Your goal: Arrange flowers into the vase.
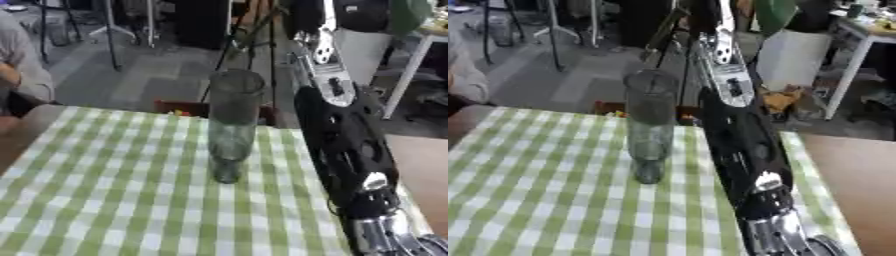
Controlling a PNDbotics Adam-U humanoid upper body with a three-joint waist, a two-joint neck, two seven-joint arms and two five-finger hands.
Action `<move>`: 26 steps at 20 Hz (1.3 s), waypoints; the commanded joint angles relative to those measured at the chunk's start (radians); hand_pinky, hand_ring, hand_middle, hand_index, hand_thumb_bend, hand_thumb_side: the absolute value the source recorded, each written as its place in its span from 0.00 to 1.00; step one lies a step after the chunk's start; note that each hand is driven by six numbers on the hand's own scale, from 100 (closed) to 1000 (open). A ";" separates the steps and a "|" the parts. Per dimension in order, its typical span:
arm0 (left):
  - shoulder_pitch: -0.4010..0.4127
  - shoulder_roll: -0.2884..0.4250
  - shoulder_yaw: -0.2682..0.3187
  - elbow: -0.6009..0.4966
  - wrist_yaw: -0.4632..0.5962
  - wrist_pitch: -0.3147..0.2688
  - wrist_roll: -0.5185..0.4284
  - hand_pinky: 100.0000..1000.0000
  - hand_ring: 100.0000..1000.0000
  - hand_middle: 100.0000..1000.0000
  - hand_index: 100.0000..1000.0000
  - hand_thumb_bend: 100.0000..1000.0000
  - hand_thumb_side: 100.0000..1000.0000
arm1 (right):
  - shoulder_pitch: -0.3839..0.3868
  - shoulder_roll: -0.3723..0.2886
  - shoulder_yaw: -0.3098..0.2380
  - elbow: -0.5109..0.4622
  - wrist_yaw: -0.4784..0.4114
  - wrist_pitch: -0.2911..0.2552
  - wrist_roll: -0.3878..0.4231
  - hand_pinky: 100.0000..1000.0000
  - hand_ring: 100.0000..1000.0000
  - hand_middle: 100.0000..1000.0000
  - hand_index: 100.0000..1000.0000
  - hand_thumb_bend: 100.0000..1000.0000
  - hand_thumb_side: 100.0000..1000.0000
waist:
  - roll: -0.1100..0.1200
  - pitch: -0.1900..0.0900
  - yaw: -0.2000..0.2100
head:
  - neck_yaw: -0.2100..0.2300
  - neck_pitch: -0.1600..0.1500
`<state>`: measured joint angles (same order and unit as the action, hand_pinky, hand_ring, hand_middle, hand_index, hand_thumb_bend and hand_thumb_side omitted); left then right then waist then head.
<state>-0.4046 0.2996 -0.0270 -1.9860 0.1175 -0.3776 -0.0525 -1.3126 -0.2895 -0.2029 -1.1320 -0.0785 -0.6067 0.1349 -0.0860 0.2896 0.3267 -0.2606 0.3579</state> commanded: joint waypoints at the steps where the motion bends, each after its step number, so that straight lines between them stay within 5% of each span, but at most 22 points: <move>1: -0.006 0.023 0.004 -0.014 -0.002 0.000 -0.001 0.62 0.84 0.90 0.99 0.00 0.85 | -0.034 -0.034 -0.002 0.008 0.023 -0.022 0.013 0.00 0.00 0.00 0.02 0.00 0.71 | 0.009 -0.025 -0.002 | -0.006 -0.019; 12: -0.010 0.022 0.002 -0.014 0.000 -0.001 -0.005 0.61 0.85 0.91 0.99 0.00 0.85 | -0.051 -0.026 -0.010 0.068 0.063 -0.145 0.040 0.00 0.00 0.00 0.02 0.00 0.72 | 0.006 -0.009 0.012 | -0.010 -0.036; 26: -0.006 0.024 0.001 -0.014 -0.001 0.003 -0.012 0.61 0.85 0.91 0.99 0.00 0.86 | -0.075 -0.036 -0.006 0.144 0.093 -0.096 0.059 0.00 0.00 0.00 0.02 0.00 0.73 | 0.002 -0.003 0.010 | -0.012 -0.026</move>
<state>-0.4042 0.2999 -0.0269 -1.9860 0.1175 -0.3755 -0.0597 -1.3572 -0.2967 -0.2061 -0.9854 0.0054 -0.7114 0.1946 -0.0909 0.3055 0.3365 -0.2704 0.3334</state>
